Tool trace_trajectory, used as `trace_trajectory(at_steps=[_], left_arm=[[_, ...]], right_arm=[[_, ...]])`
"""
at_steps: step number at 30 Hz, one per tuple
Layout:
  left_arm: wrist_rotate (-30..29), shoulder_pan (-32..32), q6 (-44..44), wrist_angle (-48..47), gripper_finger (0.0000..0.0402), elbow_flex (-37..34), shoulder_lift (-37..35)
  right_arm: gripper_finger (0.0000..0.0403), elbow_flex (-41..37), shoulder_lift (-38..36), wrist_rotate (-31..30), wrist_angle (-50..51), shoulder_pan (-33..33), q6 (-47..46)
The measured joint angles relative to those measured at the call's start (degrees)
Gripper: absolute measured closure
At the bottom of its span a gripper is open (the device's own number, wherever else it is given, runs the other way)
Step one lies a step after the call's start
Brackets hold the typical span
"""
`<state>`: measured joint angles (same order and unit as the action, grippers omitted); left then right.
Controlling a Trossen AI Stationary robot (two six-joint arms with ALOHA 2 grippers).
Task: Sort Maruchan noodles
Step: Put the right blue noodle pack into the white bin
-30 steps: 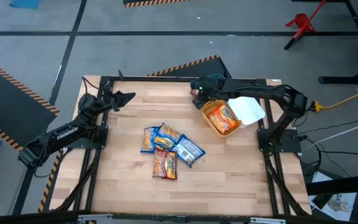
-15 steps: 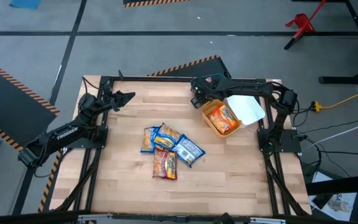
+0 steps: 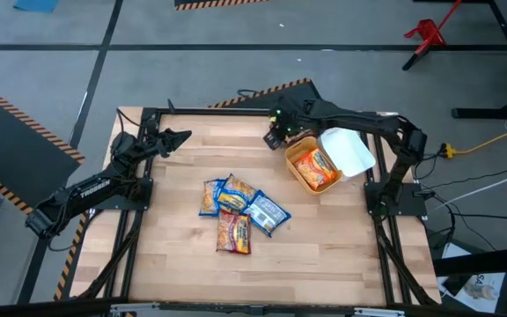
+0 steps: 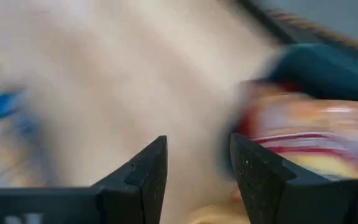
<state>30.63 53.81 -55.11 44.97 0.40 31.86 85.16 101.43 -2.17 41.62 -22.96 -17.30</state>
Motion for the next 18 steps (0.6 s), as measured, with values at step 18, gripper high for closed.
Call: trace_trajectory(at_steps=[18], left_arm=[[0.33, 0.01, 0.77, -0.02, 0.0307, 0.0, 0.0]], right_arm=[[0.0123, -6.58, -0.27, 9.17, 11.57, 31.72, 3.03]])
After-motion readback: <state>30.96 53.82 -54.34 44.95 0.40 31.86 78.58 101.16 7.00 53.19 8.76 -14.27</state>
